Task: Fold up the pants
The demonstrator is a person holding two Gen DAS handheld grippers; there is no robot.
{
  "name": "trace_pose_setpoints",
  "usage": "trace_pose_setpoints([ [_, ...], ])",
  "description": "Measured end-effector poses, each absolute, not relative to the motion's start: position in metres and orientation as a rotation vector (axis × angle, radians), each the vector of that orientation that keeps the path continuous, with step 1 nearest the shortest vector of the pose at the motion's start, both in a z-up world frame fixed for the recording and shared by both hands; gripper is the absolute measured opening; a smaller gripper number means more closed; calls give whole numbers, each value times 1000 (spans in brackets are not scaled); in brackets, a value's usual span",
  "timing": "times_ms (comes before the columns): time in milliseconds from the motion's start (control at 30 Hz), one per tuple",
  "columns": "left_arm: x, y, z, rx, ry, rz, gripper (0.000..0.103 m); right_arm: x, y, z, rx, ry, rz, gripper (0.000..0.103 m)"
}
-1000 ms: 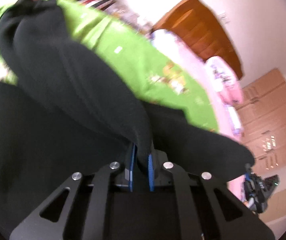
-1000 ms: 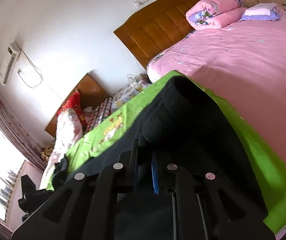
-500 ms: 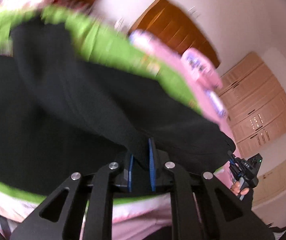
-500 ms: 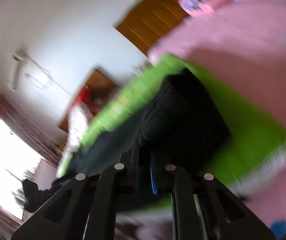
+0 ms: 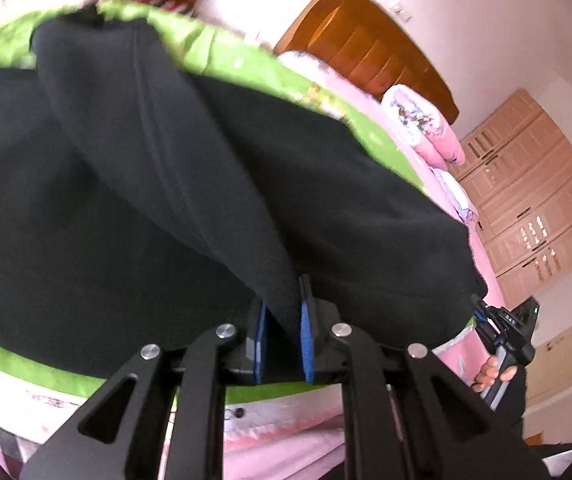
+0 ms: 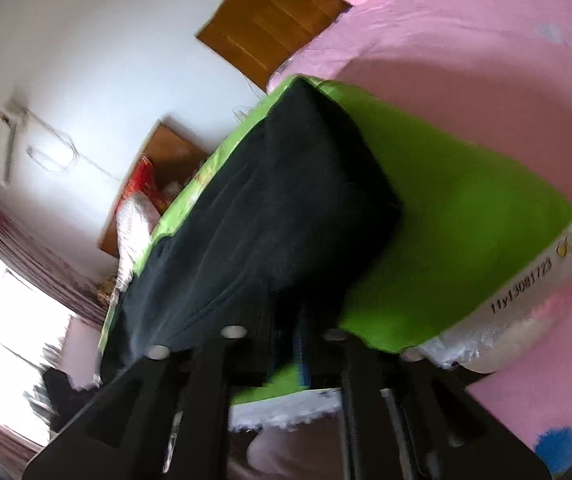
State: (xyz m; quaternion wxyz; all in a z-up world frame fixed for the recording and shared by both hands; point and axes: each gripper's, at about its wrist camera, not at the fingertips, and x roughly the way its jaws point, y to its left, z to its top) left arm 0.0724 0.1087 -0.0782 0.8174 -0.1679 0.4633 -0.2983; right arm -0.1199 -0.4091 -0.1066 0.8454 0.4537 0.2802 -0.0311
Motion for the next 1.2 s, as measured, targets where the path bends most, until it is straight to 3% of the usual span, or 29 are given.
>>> trace_pose_setpoints([
  [167,75,116,-79,-388,980,-661,18,-119,-406,-104,959,597,-82,4],
  [267,73,120,-79,-421,980,-688,30,-120,-402,-99,931,620,-85,14],
  [300,72,120,-77,-423,976,-696,42,-122,-401,-94,923,630,-103,17],
  [333,70,119,-74,-418,962,-702,58,-128,-400,-87,909,639,-142,44],
  [400,68,117,-65,-394,926,-673,80,-140,-394,-63,821,623,-300,79],
  [433,66,119,-61,-377,907,-642,84,-142,-389,-50,761,577,-304,79],
  [567,67,127,-59,-403,907,-642,84,-126,-342,-17,543,524,-195,79],
  [733,81,130,-63,-463,953,-627,84,-80,-232,-30,258,585,142,57],
  [1000,96,123,-61,-415,1005,-561,81,-54,-83,-51,-301,594,444,49],
  [1067,94,116,-58,-369,1002,-553,64,-53,-70,-50,-350,567,469,45],
  [1100,94,114,-58,-344,1007,-544,46,-51,-64,-50,-373,554,478,43],
  [1133,93,111,-59,-316,1009,-529,34,-51,-61,-52,-388,550,484,40],
  [1200,93,111,-60,-313,1005,-534,28,-47,-52,-54,-435,539,473,36],
])
